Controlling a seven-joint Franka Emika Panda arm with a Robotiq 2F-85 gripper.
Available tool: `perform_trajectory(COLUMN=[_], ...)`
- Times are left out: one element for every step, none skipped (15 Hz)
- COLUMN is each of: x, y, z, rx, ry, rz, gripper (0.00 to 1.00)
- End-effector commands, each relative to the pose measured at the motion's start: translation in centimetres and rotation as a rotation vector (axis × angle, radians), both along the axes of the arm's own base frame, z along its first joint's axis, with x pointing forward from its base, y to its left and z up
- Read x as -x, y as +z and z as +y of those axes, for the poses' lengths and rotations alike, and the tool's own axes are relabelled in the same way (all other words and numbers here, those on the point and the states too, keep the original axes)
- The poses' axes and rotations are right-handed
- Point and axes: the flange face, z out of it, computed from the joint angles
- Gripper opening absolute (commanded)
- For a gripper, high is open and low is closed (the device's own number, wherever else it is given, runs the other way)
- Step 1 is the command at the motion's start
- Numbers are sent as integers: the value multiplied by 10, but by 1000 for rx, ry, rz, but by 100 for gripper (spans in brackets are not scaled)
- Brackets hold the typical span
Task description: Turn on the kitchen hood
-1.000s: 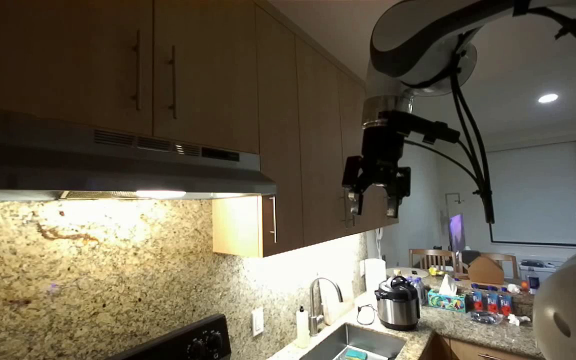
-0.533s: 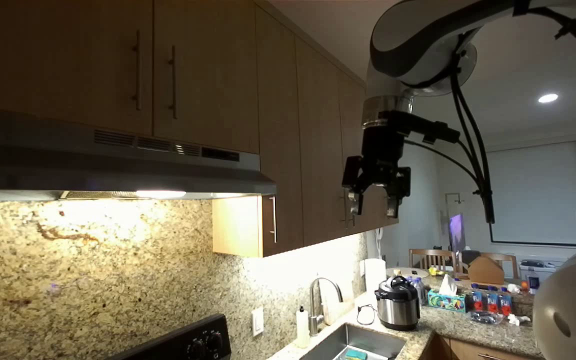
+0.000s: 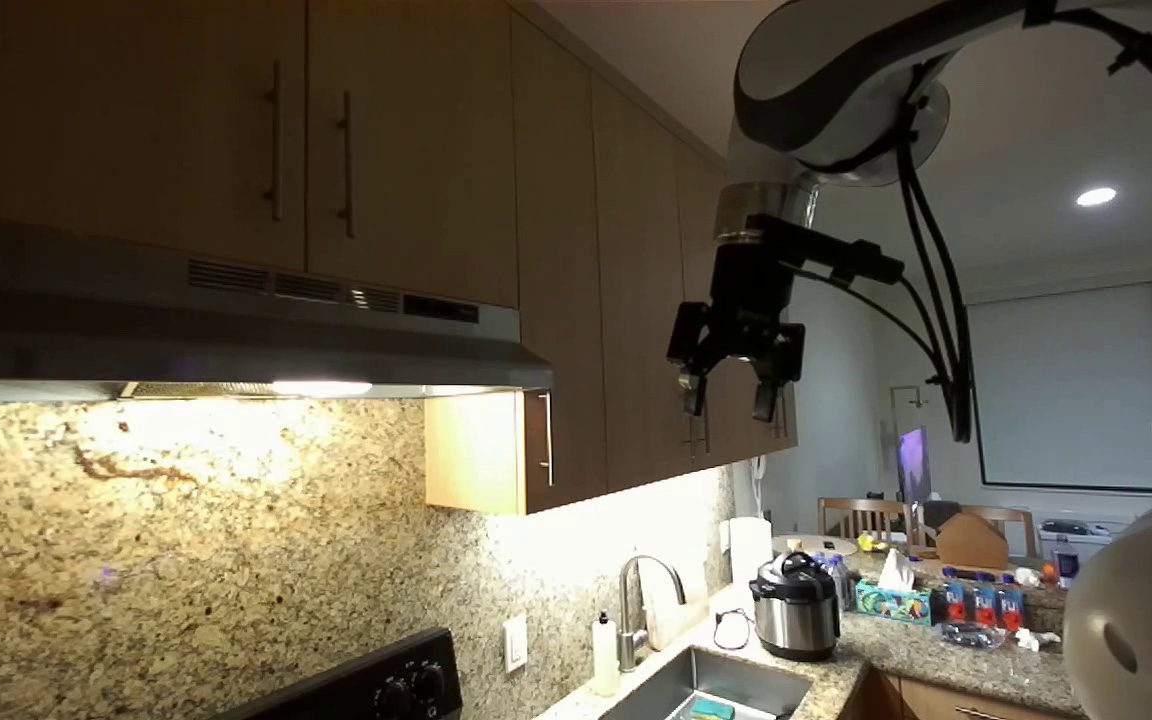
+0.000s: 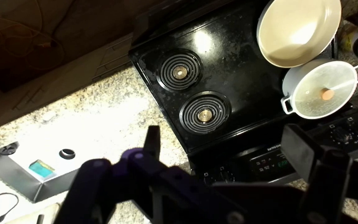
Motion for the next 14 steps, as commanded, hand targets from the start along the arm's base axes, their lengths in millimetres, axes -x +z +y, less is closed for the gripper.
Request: perform_trajectory(x=[-9,-12,-14,-16,-18,-21,-23,-25,-29,-33,-37,-39,-45,-52], y=[17,23,30,38,46,53,59,65,68,71,73,75,74,70], z=[2,3,3,3,3,3,4,5,7,10,17,23,29,33], rx=[57,78,93,112,131,145,158,174,187,189,204,225,237,252], ry=[-19,-17,-13,-14,-8,4,19,34,54,69,89,118,142,156], rz=[-76,-113,-153,-203,-256,-299,-341,-396,-445,-479,-518,-547,-558,-549], gripper=[100,100,100,100,100,100,100,100,100,100,100,100,100,100])
